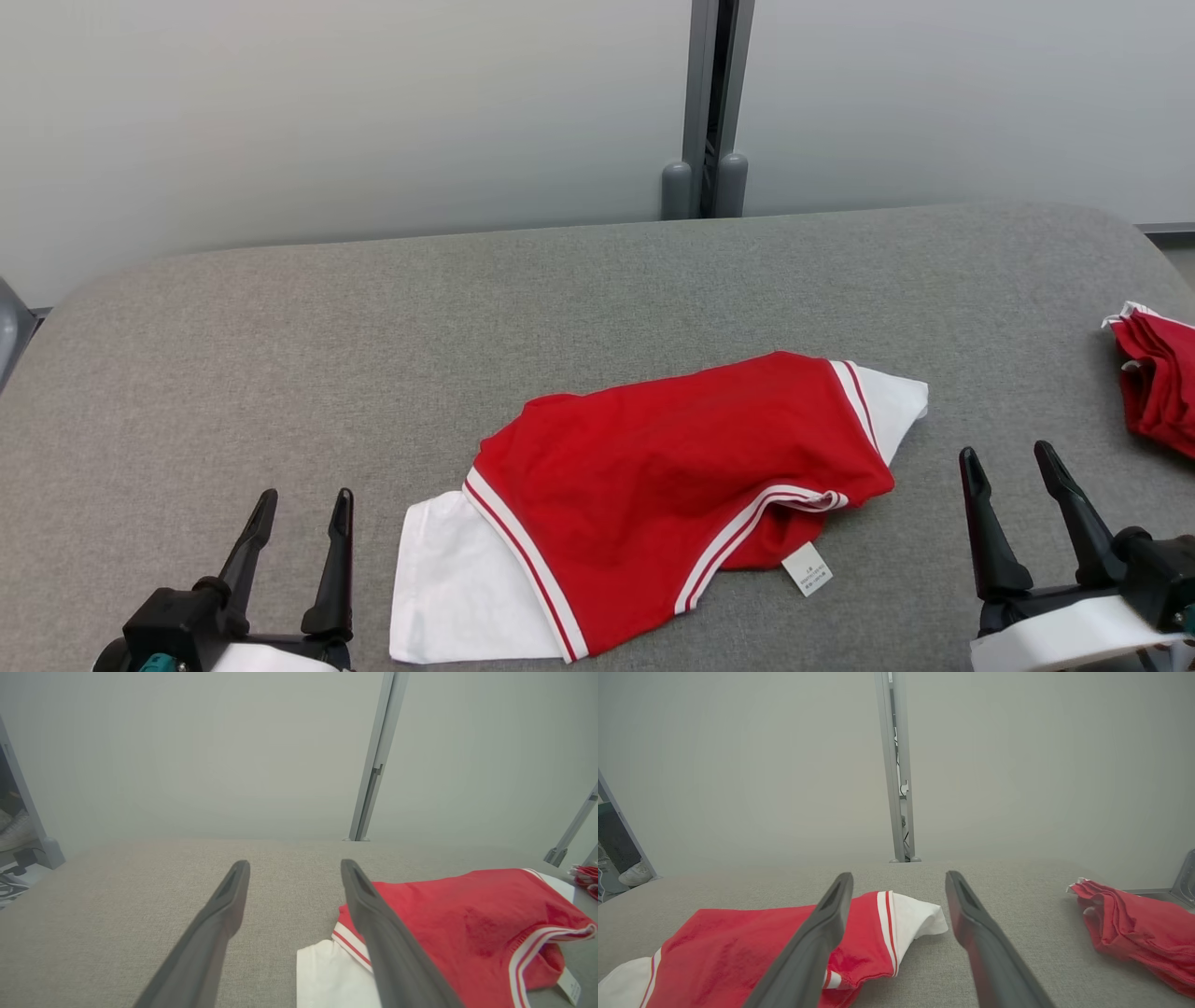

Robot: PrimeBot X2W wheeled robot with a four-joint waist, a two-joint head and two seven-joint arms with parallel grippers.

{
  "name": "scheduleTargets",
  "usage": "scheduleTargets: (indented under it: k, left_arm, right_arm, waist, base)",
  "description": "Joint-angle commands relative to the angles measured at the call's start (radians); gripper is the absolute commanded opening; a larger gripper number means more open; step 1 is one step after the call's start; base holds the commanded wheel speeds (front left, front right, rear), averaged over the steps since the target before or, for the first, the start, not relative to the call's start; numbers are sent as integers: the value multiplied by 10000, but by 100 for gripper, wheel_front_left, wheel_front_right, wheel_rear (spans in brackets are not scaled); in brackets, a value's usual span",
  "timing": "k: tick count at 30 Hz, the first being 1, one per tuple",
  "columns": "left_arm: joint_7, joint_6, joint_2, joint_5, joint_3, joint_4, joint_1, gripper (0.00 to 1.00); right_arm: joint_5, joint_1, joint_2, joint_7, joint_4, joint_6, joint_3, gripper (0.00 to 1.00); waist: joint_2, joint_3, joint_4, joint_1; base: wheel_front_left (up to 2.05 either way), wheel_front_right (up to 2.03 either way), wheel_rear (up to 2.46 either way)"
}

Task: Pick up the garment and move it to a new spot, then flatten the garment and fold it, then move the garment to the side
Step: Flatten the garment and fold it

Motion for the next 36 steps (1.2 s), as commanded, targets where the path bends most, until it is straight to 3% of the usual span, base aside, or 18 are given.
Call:
scheduleTargets:
  k: [1, 13, 17, 25, 32, 36]
  left_arm:
    - [-5, 74, 36, -30, 7, -33, 69, 100]
    - [180, 163, 184, 56, -103, -251, -20, 100]
    - [187, 154, 253, 75, -93, -337, -214, 100]
    - [131, 41, 279, 71, -93, -359, -800, 100]
    - [-14, -102, 137, 39, -213, -89, -1304, 100]
    - [-99, -194, 34, -11, -239, 109, -1547, 100]
  right_arm:
    - [-64, 98, -11, 18, -72, -3, -54, 100]
    - [68, 126, 150, 288, -368, -2, -41, 100]
    - [-133, -252, 120, 533, -352, -2, 587, 100]
    - [-274, -1501, -226, 1590, 507, -5, 3948, 100]
    - [-6, -2734, -473, 1992, 2163, -5, 7033, 100]
    - [136, -3513, -516, 1870, 3257, -3, 8230, 100]
  waist:
    - [-1, -5, 6, 0]
    - [-1, 14, 135, 0]
    - [-1, 163, 291, 0]
    - [-1, 734, 1038, 0]
    - [-1, 1208, 1666, 0]
    - [-1, 1461, 1869, 0]
  base:
    - [0, 0, 0]
    - [0, 0, 0]
    - [0, 0, 0]
    - [0, 0, 0]
    - [0, 0, 0]
    - [0, 0, 0]
